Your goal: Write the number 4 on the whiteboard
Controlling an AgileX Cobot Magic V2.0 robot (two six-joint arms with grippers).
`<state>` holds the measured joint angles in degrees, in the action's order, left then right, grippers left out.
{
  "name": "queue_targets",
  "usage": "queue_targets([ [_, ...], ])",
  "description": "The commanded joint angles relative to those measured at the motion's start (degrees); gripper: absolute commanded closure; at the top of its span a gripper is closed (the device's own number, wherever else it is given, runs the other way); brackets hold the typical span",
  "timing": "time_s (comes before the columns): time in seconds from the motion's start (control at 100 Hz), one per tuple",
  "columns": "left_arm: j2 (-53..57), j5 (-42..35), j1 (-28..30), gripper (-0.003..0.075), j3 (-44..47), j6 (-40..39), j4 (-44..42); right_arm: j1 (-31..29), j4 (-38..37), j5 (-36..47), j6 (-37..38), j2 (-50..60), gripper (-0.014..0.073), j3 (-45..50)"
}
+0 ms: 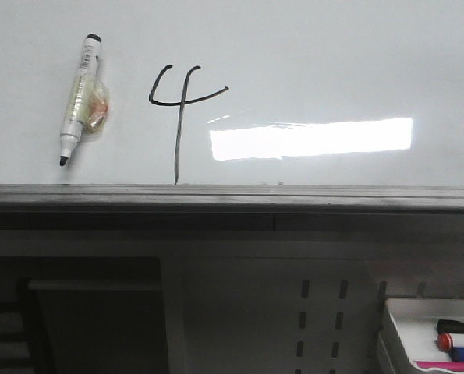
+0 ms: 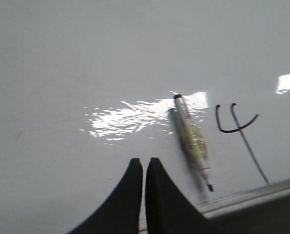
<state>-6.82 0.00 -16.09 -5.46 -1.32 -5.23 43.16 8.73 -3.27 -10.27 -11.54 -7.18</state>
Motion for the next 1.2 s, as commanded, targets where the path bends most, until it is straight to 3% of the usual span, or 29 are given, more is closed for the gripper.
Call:
queue_targets([
  [0.0,2.13,-3.36,3.94,0.0741,0.03,2.27,4.00,-0.43,0.03,4.34,-0.31,-0.39,0.0658,-1.40],
  [0.08,4.61,-1.96,8.26,0.0741,2.49,2.16,7.76,-0.43,0.03,4.34,-0.31,-0.39,0.0658,-1.40],
  [0.23,8.32,0.00,13.59,0.0741,7.87,2.16,7.05,-0.43,0.03,4.34,-0.31,-0.39,0.0658,-1.40],
  [0.46,8.54,16.65,14.30,0.0741,7.69,2.16,6.54,-0.43,0.03,4.34,-0.31,-0.39,0.0658,-1.40],
  [1.19,8.54,15.10,14.30,0.0741,7.58,2.16,6.31,-0.43,0.03,4.34,-0.31,-0.39,0.0658,-1.40],
])
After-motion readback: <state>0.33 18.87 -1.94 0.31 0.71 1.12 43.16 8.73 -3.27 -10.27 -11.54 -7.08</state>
